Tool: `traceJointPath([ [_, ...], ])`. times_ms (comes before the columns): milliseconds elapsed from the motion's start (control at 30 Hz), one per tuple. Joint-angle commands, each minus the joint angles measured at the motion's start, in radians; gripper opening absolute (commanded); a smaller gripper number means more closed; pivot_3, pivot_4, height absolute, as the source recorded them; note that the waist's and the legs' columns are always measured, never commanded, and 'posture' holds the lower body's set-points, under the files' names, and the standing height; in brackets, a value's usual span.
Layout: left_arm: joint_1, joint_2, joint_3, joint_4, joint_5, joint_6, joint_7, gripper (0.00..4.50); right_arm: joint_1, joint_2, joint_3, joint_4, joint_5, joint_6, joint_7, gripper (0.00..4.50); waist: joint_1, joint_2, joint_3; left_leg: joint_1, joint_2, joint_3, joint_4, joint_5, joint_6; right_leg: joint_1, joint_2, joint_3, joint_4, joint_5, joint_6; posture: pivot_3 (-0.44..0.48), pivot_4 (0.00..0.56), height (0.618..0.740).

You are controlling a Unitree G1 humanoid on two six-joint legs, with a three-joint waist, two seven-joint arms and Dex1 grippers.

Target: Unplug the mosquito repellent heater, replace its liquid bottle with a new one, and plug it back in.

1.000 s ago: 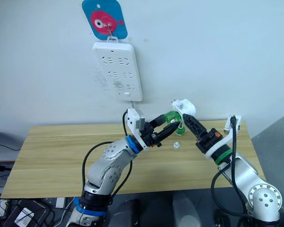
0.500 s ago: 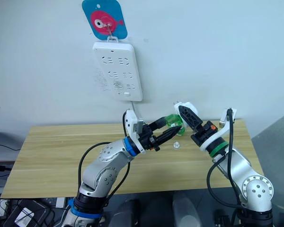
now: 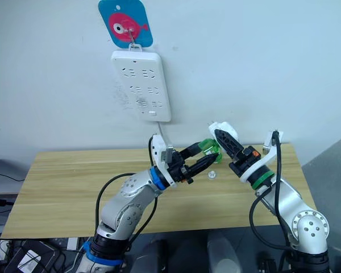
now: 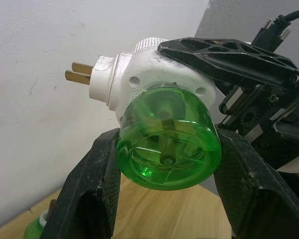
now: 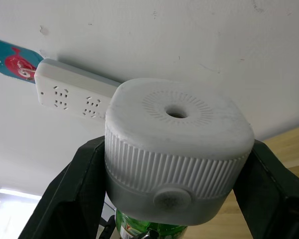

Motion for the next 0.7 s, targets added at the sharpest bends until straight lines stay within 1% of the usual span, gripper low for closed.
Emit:
traceJointPath([
  [33,-0.002,0.035,-0.005,0.0,0.06,-0.047,0.001,3.28,0.0,-0.01,0.005,-0.053,0.036,0.0,0.023,3.14,0.0,0.0,0.0,0.0,0.0,0.0,0.0,0.0,0.0,0.0,0.0,0.0,0.0,0.0,0.0,-0.261,0.215,0.74],
  [67,-0.001,0.046,-0.004,0.004,0.079,-0.055,0.008,3.58,0.001,-0.014,0.005,-0.054,0.037,0.0,0.024,3.14,0.0,0.0,0.0,0.0,0.0,0.0,0.0,0.0,0.0,0.0,0.0,0.0,0.0,0.0,0.0,-0.261,0.216,0.74],
  [167,0.017,0.126,0.014,-0.005,0.11,-0.072,-0.027,4.5,0.002,-0.031,-0.007,-0.052,0.027,-0.001,0.034,3.11,0.0,0.001,-0.001,0.0,0.0,0.0,0.0,0.0,0.0,0.0,0.0,0.0,0.0,0.0,0.0,-0.263,0.217,0.74],
  [300,0.034,0.243,0.098,-0.039,0.076,-0.034,-0.066,4.5,-0.012,-0.083,-0.036,-0.036,-0.018,0.006,0.079,3.11,0.0,0.001,-0.001,0.0,0.001,0.0,-0.001,0.0,0.0,-0.001,0.0,0.0,0.0,0.0,0.0,-0.247,0.224,0.74],
  [367,0.002,0.289,0.167,-0.048,0.006,0.028,-0.081,4.5,-0.024,-0.136,-0.035,-0.037,-0.071,0.03,0.135,3.11,0.002,0.001,-0.001,0.0,0.0,0.0,-0.001,0.0,0.0,-0.001,0.0,0.0,0.001,0.0,0.0,-0.234,0.225,0.74],
  [467,-0.053,0.353,0.272,-0.047,-0.041,0.078,-0.065,4.5,-0.053,-0.233,-0.001,-0.077,-0.21,0.071,0.253,3.11,0.006,0.001,-0.001,0.0,0.0,0.0,0.0,0.0,0.0,-0.001,0.0,0.0,0.001,0.0,0.0,-0.225,0.228,0.74],
  [533,-0.067,0.385,0.333,-0.054,-0.069,0.113,-0.047,4.5,-0.067,-0.285,0.027,-0.107,-0.301,0.088,0.328,3.11,0.007,0.001,-0.001,0.0,0.0,0.0,0.0,0.0,0.0,-0.001,0.0,-0.001,0.001,0.0,0.0,-0.218,0.228,0.74],
  [600,-0.077,0.408,0.384,-0.055,-0.083,0.135,-0.023,4.5,-0.077,-0.314,0.049,-0.127,-0.377,0.091,0.389,3.11,0.006,0.001,-0.001,0.0,0.001,-0.001,-0.001,0.0,0.0,-0.001,0.0,-0.001,-0.001,0.0,0.0,-0.218,0.228,0.74],
  [700,-0.107,0.435,0.436,-0.011,-0.086,0.145,-0.006,4.5,-0.092,-0.325,0.085,-0.15,-0.474,0.085,0.454,3.11,0.009,0.001,-0.001,0.0,0.001,-0.001,-0.003,0.0,0.0,-0.001,0.0,-0.001,-0.003,0.0,0.0,-0.195,0.231,0.74],
])
